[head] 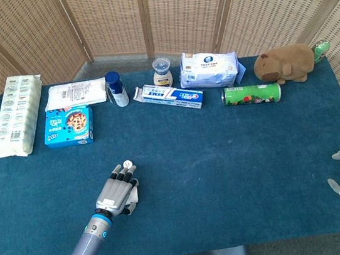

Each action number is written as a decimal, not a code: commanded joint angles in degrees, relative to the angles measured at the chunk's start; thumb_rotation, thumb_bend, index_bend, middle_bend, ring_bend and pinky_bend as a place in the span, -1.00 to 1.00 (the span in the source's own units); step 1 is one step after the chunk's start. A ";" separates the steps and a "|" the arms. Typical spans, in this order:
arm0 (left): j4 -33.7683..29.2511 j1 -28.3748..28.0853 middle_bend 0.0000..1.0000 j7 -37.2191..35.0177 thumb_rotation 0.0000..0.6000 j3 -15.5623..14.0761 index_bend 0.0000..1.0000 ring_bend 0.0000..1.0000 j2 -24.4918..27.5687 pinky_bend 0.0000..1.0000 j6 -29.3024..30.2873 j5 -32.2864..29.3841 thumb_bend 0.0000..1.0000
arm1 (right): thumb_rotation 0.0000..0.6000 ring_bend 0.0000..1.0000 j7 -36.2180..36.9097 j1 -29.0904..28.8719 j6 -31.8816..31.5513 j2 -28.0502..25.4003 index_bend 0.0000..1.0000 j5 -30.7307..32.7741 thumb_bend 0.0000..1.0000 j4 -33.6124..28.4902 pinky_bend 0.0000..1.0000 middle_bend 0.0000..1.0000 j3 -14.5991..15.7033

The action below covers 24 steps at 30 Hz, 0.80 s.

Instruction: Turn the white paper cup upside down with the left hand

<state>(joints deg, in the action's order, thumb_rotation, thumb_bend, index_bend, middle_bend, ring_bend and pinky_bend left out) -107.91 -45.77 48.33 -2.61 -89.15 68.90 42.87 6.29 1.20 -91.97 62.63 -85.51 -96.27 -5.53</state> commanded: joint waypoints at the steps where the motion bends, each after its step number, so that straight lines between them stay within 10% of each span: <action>1: 0.61 0.28 -0.95 0.25 0.28 0.08 -0.46 -1.00 -0.54 -1.00 0.50 0.17 -0.31 | 1.00 -0.16 0.15 -0.08 0.22 0.05 -0.24 0.05 -0.50 0.07 -0.10 -0.27 0.01; 24: -1.53 2.72 -0.95 -5.81 0.32 3.65 -0.20 -1.00 2.56 -1.00 0.05 2.70 -0.28 | 1.00 -0.16 1.30 -0.31 -0.19 0.26 -0.23 -0.46 -0.50 -0.45 -0.10 -0.27 -0.61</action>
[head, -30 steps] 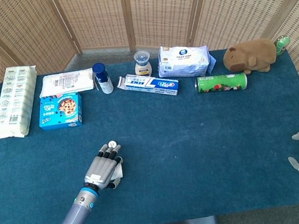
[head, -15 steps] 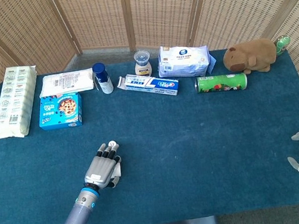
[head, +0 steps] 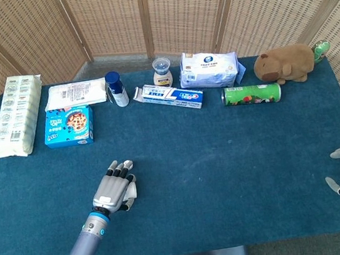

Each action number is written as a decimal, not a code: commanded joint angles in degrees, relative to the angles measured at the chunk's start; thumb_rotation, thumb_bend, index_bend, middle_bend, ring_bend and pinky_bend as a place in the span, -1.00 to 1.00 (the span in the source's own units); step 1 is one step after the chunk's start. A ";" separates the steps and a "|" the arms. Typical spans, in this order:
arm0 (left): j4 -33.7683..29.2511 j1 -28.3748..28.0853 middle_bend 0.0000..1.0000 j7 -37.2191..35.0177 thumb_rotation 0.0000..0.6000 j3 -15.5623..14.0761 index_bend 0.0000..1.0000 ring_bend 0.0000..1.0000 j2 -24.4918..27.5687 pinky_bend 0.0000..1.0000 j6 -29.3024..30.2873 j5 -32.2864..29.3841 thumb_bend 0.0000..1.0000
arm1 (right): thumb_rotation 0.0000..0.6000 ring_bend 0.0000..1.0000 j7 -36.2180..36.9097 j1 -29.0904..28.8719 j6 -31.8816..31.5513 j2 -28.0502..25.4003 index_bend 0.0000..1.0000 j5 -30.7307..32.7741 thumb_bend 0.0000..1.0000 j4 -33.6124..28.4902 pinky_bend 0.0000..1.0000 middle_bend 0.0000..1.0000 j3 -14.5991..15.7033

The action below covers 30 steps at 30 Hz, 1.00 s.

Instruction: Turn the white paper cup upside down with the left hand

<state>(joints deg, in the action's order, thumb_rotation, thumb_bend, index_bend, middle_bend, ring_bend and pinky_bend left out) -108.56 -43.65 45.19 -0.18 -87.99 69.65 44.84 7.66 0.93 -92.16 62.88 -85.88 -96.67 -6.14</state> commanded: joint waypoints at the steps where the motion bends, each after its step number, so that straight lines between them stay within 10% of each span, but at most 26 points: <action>1: -1.16 0.86 -0.95 -4.18 0.33 1.88 -0.20 -1.00 2.11 -1.00 -0.95 0.96 -0.28 | 1.00 -0.16 -0.14 -0.08 -0.02 0.02 -0.23 -0.18 -0.50 -0.13 -0.10 -0.27 -0.01; 15: 6.66 5.45 -0.91 -41.08 0.30 15.27 -0.20 -1.00 8.45 -1.00 -13.51 2.91 -0.28 | 1.00 -0.16 -0.86 -0.37 -0.14 0.05 -0.23 -1.09 -0.50 -1.12 -0.09 -0.27 0.09; 30: 22.38 6.77 -0.88 -72.69 0.27 19.35 -0.20 -1.00 0.41 -1.00 -24.37 15.90 -0.28 | 1.00 -0.16 -1.42 0.03 -0.50 -0.63 -0.23 -1.03 -0.50 -2.44 -0.09 -0.27 0.32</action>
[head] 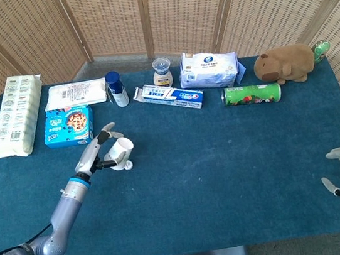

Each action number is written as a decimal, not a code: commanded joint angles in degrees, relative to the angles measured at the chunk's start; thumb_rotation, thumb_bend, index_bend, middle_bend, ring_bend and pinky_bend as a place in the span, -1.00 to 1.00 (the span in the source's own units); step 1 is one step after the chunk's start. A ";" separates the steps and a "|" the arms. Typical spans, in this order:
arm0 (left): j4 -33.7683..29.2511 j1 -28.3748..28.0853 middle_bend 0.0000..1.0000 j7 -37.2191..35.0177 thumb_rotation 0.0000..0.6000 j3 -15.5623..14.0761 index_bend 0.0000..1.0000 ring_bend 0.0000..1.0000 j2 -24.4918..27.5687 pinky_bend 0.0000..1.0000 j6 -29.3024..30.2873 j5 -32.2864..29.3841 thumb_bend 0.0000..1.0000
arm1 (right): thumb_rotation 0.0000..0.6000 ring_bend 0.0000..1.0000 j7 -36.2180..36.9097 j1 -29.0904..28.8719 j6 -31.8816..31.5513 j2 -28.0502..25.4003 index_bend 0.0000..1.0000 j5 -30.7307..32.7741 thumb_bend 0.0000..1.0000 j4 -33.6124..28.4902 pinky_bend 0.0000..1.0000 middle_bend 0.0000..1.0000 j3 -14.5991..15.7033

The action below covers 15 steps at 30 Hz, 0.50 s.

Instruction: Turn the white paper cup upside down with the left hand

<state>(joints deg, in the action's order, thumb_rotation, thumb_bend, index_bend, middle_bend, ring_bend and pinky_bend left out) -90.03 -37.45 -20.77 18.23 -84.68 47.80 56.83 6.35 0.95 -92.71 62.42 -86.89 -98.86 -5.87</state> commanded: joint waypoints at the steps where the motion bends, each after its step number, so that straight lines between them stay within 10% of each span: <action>1: 4.66 0.65 -0.87 -8.12 0.27 0.96 -0.20 -1.00 -3.36 -1.00 -2.81 4.46 -0.28 | 1.00 -0.16 -0.16 0.05 0.00 -0.23 -0.23 -0.13 -0.50 -0.36 -0.09 -0.27 0.10; 15: 14.65 -0.19 -0.87 -13.53 0.28 -1.24 -0.20 -1.00 -9.43 -1.00 -0.97 12.38 -0.28 | 1.00 -0.16 0.76 0.37 -0.11 -0.17 -0.23 0.01 -0.50 -0.47 -0.08 -0.27 0.30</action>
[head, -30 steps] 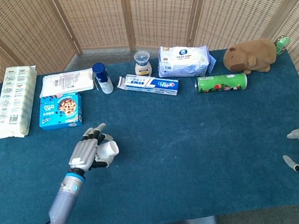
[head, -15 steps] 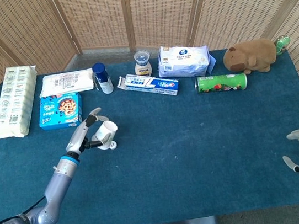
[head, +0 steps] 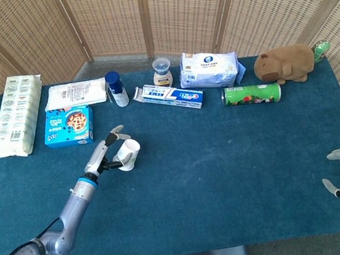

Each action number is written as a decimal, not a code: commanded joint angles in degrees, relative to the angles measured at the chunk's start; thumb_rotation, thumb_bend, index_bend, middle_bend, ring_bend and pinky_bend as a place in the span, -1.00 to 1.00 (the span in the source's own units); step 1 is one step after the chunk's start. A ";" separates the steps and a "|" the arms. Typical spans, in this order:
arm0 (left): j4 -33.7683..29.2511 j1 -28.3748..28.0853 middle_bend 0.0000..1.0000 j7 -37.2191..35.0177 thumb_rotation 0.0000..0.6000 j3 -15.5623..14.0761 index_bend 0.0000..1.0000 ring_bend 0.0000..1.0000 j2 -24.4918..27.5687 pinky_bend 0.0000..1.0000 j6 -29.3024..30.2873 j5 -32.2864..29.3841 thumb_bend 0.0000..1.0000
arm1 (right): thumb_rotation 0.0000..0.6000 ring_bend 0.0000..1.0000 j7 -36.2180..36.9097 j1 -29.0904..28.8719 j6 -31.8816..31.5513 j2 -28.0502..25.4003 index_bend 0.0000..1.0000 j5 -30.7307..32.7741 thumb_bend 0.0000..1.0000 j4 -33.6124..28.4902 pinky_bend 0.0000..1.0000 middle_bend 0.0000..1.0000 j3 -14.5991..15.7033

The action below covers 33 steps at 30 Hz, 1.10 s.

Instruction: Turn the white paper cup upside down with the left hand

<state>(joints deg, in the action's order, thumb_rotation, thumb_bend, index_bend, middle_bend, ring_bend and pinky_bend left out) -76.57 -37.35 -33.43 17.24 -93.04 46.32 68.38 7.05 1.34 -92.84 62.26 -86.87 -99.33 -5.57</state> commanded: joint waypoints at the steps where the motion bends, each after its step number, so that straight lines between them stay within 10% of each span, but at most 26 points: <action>1: 1.96 -0.48 -0.87 -1.28 0.27 -0.31 -0.20 -1.00 -1.66 -1.00 0.73 1.31 -0.28 | 1.00 -0.16 0.23 0.01 0.07 -0.01 -0.23 0.03 -0.50 -0.04 -0.09 -0.27 0.02; 33: 8.69 -3.99 -0.87 5.76 0.43 -3.87 -0.27 -1.00 -5.02 -1.00 0.03 3.93 -0.29 | 1.00 -0.14 4.96 0.88 -0.20 -1.24 -0.23 0.50 -0.50 -1.29 -0.09 -0.25 0.09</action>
<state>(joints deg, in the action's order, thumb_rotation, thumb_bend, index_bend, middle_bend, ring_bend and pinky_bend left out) -67.21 -41.50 -28.72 14.02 -98.84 46.48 72.03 11.89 2.15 -92.95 61.08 -86.31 -100.57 -5.50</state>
